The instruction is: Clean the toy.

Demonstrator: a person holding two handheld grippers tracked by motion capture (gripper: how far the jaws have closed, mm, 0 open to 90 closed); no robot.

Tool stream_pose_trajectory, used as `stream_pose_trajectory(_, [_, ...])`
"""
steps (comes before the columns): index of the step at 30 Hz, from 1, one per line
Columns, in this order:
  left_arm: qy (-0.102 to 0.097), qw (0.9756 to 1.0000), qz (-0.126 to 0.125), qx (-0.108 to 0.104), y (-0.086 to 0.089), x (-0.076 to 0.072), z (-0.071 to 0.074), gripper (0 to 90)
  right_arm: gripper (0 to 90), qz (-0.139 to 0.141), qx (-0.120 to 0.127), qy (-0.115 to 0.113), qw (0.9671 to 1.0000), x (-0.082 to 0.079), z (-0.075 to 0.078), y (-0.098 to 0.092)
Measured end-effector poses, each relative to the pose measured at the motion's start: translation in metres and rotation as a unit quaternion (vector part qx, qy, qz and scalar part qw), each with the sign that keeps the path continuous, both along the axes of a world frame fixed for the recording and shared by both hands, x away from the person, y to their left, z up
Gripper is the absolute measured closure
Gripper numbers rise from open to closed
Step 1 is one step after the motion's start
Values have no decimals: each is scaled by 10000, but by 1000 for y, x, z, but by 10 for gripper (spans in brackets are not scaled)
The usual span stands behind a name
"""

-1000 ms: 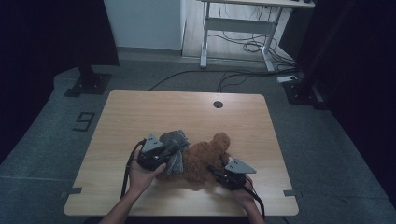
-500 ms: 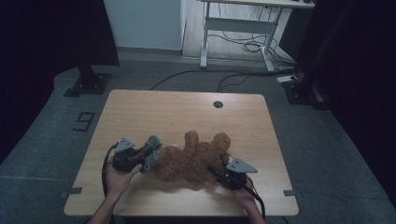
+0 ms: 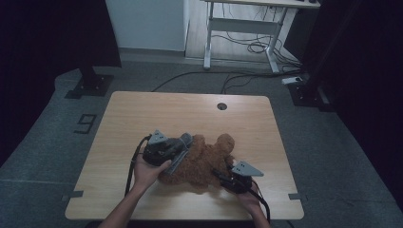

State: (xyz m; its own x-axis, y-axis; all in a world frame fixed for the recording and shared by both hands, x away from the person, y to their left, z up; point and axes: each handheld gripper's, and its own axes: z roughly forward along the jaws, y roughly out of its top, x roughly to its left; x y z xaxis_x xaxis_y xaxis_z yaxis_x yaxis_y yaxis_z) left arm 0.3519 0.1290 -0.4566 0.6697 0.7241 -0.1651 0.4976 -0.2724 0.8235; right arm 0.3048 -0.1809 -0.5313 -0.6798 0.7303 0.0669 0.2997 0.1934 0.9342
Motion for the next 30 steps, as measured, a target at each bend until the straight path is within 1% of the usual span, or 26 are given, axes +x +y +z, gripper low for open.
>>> stream_pose_trajectory(1, [0, 10000, 0, 0, 0, 0, 0, 761, 456, 27, 54, 60, 10000, 0, 1, -2])
stream_pose_trajectory(2, [6, 10000, 10, -65, 2, -2, -3, 763, 415, 53, 133, 111, 9998, 0, 2, -5])
stream_pose_trajectory(3, [5, 9999, -34, -139, 6, -7, -7, 765, 376, 74, 225, 190, 9995, 1, 4, -8])
stream_pose_trajectory(4, [5, 9999, -34, -139, 6, -7, -7, 766, 376, 74, 225, 190, 9995, 1, 4, -8])
stream_pose_trajectory(5, [-10, 9998, -44, -170, 8, -10, -8, 766, 340, 103, 310, 267, 9991, 2, 6, -10])
stream_pose_trajectory(6, [-37, 9998, -50, -196, 9, -14, -10, 768, 295, 111, 334, 305, 9989, 2, 9, -12])
stream_pose_trajectory(8, [-114, 9997, -102, -197, 10, -23, -12, 770, 241, 75, 380, 325, 9987, 3, 17, -15])
stream_pose_trajectory(9, [-168, 9994, -151, -254, 12, -30, -15, 771, 209, 97, 521, 298, 9982, 1, 29, -18])
stream_pose_trajectory(10, [-167, 9992, -169, -318, 13, -34, -16, 771, 200, 92, 550, 251, 9981, 0, 34, -18])
stream_pose_trajectory(11, [-167, 9992, -169, -318, 13, -34, -16, 771, 200, 92, 550, 251, 9981, 0, 34, -18])
stream_pose_trajectory(12, [-162, 9990, -188, -365, 14, -36, -16, 771, 191, 75, 567, 164, 9982, -2, 41, -19])
stream_pose_trajectory(13, [-175, 9987, -217, -422, 15, -41, -18, 772, 184, 73, 585, 77, 9982, -1, 56, -17])
stream_pose_trajectory(14, [-175, 9987, -217, -422, 15, -41, -18, 772, 184, 73, 585, 77, 9982, -1, 56, -17])
stream_pose_trajectory(15, [-203, 9985, -224, -455, 15, -45, -19, 772, 182, 59, 569, -15, 9984, 2, 71, -14])
stream_pose_trajectory(17, [-214, 9984, -227, -470, 16, -46, -19, 773, 183, 127, 609, -80, 9980, 7, 84, -8])
stream_pose_trajectory(19, [-229, 9983, -232, -473, 15, -48, -20, 773, 185, 212, 576, -130, 9980, 13, 94, 2])
stream_pose_trajectory(20, [-229, 9983, -232, -473, 15, -48, -20, 773, 185, 212, 576, -130, 9980, 13, 94, 2])
stream_pose_trajectory(21, [-230, 9984, -242, -454, 15, -48, -19, 772, 185, 348, 420, -52, 9985, 22, 98, 15])
stream_pose_trajectory(23, [-209, 9983, -259, -472, 15, -48, -19, 773, 184, 507, 208, 118, 9984, 31, 93, 23])
stream_pose_trajectory(24, [-192, 9982, -271, -498, 16, -48, -19, 773, 184, 507, 208, 118, 9984, 31, 93, 23])
stream_pose_trajectory(25, [-174, 9980, -285, -531, 17, -48, -20, 773, 181, 584, 89, 215, 9980, 35, 88, 26])
stream_pose_trajectory(26, [-163, 9978, -303, -558, 19, -49, -20, 772, 178, 680, 16, 408, 9968, 38, 79, 28])
stream_pose_trajectory(27, [-149, 9977, -312, -585, 20, -49, -21, 773, 158, 786, -35, 536, 9955, 40, 72, 27])
stream_pose_trajectory(28, [-134, 9975, -322, -617, 21, -49, -21, 773, 138, 853, -90, 636, 9943, 40, 67, 27])
stream_pose_trajectory(29, [-117, 9973, -337, -642, 21, -49, -21, 773, 116, 969, -237, 764, 9921, 35, 56, 26])
stream_pose_trajectory(30, [-103, 9972, -351, -653, 21, -49, -21, 773, 116, 969, -237, 764, 9921, 35, 56, 26])
